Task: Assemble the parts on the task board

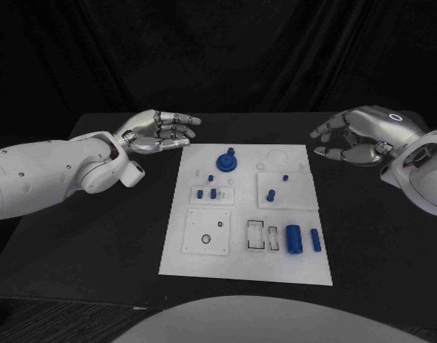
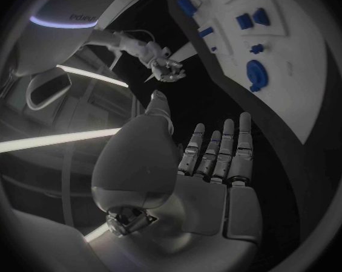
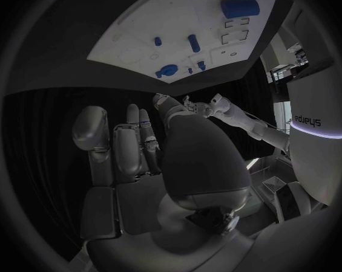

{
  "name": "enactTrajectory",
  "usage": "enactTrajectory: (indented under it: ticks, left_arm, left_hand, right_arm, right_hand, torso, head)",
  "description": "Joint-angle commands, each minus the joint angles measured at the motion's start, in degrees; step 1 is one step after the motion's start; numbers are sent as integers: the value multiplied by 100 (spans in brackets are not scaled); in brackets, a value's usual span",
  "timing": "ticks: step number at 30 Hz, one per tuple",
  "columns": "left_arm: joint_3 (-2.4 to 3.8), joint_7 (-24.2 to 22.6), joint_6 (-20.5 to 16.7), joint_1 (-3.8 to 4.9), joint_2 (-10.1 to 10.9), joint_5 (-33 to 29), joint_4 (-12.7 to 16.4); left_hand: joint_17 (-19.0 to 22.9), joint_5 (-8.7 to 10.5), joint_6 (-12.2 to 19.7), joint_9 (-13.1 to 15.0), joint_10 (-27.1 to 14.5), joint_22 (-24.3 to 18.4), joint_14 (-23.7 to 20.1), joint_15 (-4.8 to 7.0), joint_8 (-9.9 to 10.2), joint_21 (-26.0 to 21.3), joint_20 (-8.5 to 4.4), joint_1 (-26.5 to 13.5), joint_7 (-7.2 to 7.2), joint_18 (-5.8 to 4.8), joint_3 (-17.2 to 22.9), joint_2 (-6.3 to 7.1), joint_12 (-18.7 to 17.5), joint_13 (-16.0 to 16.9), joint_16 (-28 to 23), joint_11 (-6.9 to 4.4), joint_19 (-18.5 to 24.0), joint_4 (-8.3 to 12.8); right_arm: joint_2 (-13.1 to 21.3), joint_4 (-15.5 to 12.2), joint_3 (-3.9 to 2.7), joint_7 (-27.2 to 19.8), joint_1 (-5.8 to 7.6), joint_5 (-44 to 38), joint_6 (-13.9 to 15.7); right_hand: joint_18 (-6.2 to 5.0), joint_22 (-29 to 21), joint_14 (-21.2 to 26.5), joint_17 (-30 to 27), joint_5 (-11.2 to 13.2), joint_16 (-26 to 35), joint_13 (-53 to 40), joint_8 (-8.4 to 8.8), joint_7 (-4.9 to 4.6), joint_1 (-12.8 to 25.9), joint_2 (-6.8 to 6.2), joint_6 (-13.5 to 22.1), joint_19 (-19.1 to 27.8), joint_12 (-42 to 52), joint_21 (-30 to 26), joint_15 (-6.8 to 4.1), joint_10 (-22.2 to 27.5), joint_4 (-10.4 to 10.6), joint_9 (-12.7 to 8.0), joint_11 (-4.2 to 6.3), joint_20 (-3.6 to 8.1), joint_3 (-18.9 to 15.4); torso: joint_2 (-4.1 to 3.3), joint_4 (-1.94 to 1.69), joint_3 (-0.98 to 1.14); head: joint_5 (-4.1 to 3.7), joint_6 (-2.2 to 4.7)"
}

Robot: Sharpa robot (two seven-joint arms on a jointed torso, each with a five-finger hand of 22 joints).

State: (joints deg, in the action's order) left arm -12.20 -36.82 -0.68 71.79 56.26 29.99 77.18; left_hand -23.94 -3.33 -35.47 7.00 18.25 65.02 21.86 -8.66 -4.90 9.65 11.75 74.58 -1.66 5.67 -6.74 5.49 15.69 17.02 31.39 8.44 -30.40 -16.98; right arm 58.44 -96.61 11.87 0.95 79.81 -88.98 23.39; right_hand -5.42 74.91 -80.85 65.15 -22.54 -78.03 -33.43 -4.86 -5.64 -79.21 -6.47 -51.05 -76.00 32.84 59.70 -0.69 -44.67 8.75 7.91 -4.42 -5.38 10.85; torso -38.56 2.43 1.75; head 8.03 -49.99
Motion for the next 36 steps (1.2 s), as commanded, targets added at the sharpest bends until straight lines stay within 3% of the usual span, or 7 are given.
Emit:
enactTrajectory:
  ticks: [1,4,8,14,20,29,36]
  left_arm:
    - [3,-944,748,15,-28,-1576,131]
    - [2,-1095,804,15,-39,-1801,260]
    - [1,-1210,867,8,-26,-2012,394]
    - [1,-1271,948,-3,0,-2135,509]
    - [0,-1264,983,-16,27,-2166,583]
    - [0,-1241,1063,-39,20,-2174,625]
    - [0,-1231,1083,-45,14,-2175,645]
  left_hand:
    - [51,15,-8,23,-333,-185,-187,-25,-81,-260,57,-58,-36,19,32,-144,519,150,-104,35,121,0]
    - [199,-36,-18,55,-737,-411,-505,0,-223,-588,111,-184,-64,68,31,-448,1108,223,-295,35,357,29]
    - [512,-309,90,65,-1131,-800,-840,29,-382,-619,144,-127,-103,143,-175,-788,1613,39,-679,7,911,56]
    - [1309,-592,291,44,-1519,-1419,-1351,63,-530,-616,243,92,-194,332,-448,-990,1375,-737,-1647,-106,1502,110]
    - [1451,-874,374,31,-1572,-1676,-1281,12,-585,-594,367,354,-250,433,-468,-1129,1315,-1041,-1734,-189,1520,327]
    - [1438,-1196,433,20,-1569,-1839,-1054,-108,-628,-552,466,509,-265,454,-493,-1301,1407,-1224,-1560,-151,1339,553]
    - [1413,-1317,435,19,-1566,-1881,-943,-143,-646,-526,477,571,-275,447,-503,-1367,1450,-1276,-1452,-145,1238,626]
  right_arm:
    - [-61,72,2,-167,-90,-429,-748]
    - [-122,137,2,-150,-183,-610,-983]
    - [-179,202,2,-118,-276,-773,-1137]
    - [-232,277,3,-86,-406,-864,-1249]
    - [-310,357,3,-57,-478,-906,-1284]
    - [-506,613,3,-53,-547,-931,-1282]
    - [-590,762,3,-58,-611,-934,-1183]
  right_hand:
    - [-70,665,56,-58,33,22,324,-36,84,-70,-45,24,41,-324,-85,103,79,-10,32,-90,-73,57]
    - [-80,675,82,-101,148,18,795,-50,107,-88,-59,29,32,-765,-135,159,101,-45,57,-166,-128,36]
    - [-66,696,65,-118,197,-3,1331,26,104,-125,-28,71,-30,-1274,-101,192,210,-148,20,-254,-182,-49]
    - [-64,698,50,-163,425,10,1682,70,95,-145,16,101,-67,-1535,-106,217,174,-210,-28,-287,-205,-154]
    - [-55,712,18,-128,469,-14,1815,84,96,-170,47,122,-106,-1596,-60,228,76,-241,-57,-284,-213,-192]
    - [-36,744,-45,-62,344,-62,2075,86,153,-236,137,145,-189,-1657,39,236,-366,-329,-115,-238,-221,-209]
    - [-22,760,-83,-6,318,-100,2182,92,164,-228,187,171,-229,-1687,98,266,-590,-337,-144,-233,-242,-191]
  torso:
    - [-14,-38,-75]
    - [-16,-135,-126]
    - [-52,-305,-275]
    - [-81,-350,-354]
    - [-105,-446,-480]
    - [-107,-488,-517]
    - [-98,-481,-506]
  head:
    - [-69,-1]
    - [-178,-1]
    - [-376,-1]
    - [-443,-1]
    - [-565,-1]
    - [-657,-1]
    - [-646,-1]
